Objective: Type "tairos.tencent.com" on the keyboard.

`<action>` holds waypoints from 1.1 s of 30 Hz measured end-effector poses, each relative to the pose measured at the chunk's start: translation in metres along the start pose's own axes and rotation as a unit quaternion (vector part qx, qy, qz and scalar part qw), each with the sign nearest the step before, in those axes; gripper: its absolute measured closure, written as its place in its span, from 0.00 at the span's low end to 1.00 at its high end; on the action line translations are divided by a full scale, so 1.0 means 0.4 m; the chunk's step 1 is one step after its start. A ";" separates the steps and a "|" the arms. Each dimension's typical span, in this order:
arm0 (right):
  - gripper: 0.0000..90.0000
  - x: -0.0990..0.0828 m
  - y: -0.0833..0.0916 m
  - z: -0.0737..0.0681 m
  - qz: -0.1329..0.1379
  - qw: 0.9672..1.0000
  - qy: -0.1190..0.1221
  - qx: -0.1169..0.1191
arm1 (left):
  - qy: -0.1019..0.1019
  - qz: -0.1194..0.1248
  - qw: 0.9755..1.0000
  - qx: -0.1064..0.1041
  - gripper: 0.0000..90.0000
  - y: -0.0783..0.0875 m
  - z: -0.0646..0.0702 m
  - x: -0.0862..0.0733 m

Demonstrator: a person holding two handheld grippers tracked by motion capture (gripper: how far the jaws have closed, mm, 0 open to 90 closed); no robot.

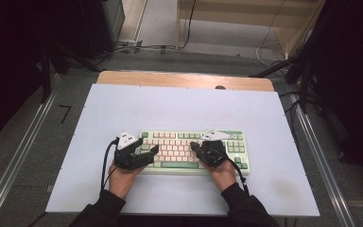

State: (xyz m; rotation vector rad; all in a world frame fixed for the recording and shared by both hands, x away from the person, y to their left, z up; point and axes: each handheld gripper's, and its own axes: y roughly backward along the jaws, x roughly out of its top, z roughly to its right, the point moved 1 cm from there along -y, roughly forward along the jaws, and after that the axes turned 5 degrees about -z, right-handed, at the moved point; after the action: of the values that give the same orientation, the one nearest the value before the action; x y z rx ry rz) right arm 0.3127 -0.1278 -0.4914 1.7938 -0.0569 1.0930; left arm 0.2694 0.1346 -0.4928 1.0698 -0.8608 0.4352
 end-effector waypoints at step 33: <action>0.50 0.022 0.034 0.007 0.029 1.000 -0.012 0.005 | -0.005 0.003 1.000 -0.001 0.37 0.001 0.004 0.000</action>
State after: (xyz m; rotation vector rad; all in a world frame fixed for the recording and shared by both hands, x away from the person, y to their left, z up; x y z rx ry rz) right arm 0.3132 -0.1331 -0.4759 1.8239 -0.1182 1.1143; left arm 0.2684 0.1332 -0.4922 1.0687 -0.8724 0.4344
